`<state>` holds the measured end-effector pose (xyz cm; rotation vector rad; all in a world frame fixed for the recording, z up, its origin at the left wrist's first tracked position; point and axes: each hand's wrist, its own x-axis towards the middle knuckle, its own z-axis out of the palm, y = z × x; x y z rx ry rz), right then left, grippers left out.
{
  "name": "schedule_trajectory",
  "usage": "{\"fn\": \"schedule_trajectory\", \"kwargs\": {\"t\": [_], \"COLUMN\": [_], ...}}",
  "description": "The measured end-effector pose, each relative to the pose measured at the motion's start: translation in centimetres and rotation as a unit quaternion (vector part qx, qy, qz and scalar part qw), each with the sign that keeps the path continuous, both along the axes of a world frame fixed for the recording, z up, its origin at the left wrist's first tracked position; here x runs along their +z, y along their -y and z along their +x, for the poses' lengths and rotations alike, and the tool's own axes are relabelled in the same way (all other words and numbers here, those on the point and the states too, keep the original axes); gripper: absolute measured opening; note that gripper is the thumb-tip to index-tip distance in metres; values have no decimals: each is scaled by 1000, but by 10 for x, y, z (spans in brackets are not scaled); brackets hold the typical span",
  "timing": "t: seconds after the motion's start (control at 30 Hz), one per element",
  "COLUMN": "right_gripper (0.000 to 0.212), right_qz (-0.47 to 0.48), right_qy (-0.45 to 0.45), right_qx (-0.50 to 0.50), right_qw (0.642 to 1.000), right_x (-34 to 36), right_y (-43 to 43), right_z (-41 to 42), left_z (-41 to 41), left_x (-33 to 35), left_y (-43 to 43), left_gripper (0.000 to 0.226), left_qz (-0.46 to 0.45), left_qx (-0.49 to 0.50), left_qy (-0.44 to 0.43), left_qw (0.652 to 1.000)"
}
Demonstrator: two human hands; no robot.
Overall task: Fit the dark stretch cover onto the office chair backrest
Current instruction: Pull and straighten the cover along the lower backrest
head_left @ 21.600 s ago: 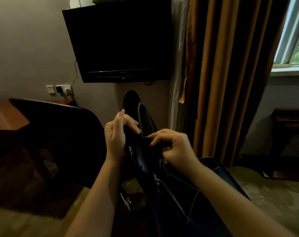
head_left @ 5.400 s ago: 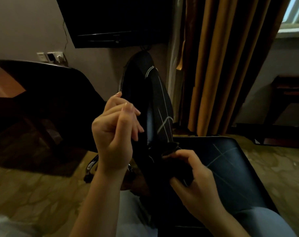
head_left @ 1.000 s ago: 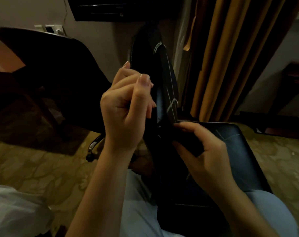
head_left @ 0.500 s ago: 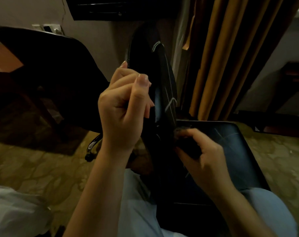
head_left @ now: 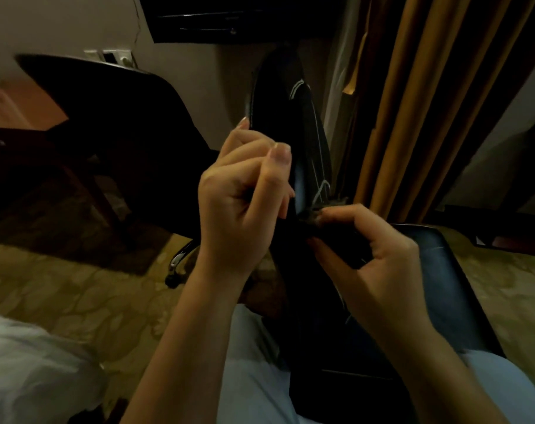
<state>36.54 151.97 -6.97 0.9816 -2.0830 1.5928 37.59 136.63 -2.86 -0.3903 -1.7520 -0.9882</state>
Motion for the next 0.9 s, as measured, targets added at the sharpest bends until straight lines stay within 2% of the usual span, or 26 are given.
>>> {"fn": "schedule_trajectory", "kwargs": {"t": [0.07,0.17,0.3,0.47,0.57,0.63,0.77,0.9], "right_gripper": [32,24,26,20,18,19,19,29], "right_qz": [30,70,83,-13,-28,-28,-12,20], "right_qy": [12,59,90,54,10,13,94,151], "right_qx": [-23,-49,-40,30,37,28,0,-17], "right_qw": [999,995,992,998,999,999,995,988], "right_x": [-15,-35,-35,8,21,14,-18,-39], "right_y": [-8,-19,-27,-10,0,1,-8,-24], "right_z": [0,-2,-5,-3,-5,-7,-12,-14], "left_z": [-1,-4,-4,0,0,1,-1,-4], "left_x": [-1,-3,-3,0,0,-1,-2,-5], "left_y": [-1,-4,-6,-4,-2,-1,0,-4], "left_gripper": [50,51,48,50,52,52,50,51], "left_qz": [8,30,37,9,-5,-6,4,18], "left_qx": [0,1,-3,-11,-12,-10,-10,-8], "left_qy": [0,-10,-17,-6,2,2,-8,-25], "left_qw": [1000,999,999,1000,1000,1000,1000,1000]}}
